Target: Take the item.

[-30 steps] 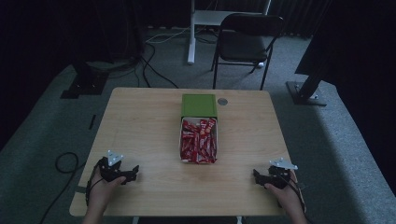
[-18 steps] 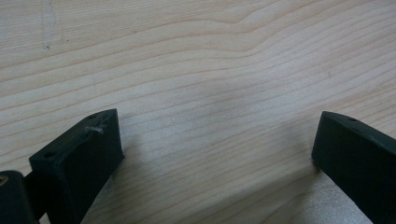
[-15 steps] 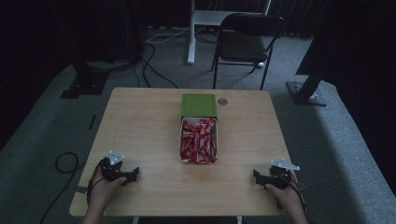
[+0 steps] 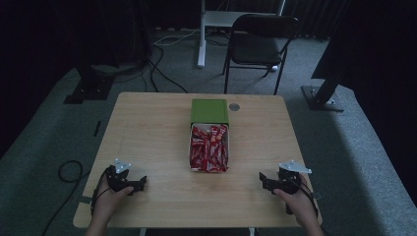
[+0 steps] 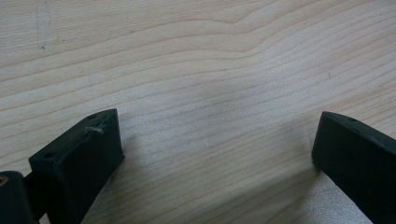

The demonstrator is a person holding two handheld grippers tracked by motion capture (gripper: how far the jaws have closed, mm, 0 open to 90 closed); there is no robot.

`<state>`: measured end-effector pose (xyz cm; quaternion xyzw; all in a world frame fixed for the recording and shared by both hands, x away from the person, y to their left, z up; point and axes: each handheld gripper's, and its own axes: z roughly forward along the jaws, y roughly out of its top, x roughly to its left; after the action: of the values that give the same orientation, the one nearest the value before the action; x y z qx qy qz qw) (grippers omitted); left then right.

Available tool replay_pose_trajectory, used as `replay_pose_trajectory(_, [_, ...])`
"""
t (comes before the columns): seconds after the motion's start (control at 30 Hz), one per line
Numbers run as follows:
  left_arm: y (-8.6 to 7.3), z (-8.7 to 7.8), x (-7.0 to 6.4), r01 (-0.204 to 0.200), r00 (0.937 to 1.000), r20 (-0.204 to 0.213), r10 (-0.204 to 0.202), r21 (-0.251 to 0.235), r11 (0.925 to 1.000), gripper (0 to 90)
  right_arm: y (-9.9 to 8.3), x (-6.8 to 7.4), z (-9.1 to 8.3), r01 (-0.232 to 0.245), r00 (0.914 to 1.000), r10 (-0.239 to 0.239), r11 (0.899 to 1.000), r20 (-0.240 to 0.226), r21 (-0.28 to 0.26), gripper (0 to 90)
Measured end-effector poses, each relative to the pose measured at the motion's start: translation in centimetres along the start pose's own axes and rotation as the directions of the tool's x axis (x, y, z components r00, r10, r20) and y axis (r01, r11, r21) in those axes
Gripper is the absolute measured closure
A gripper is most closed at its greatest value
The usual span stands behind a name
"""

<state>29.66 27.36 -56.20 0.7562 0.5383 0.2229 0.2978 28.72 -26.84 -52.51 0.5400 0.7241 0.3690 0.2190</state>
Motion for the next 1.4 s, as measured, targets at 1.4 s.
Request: replay_pose_trajectory(1.4, [0.0,0.0,0.0,-0.003,1.0000,0.000,0.003,0.000,1.0000,2.3,10.0,11.8,0.4,0.151,0.9577,-0.185,0.975,-0.221,-0.161,15.7])
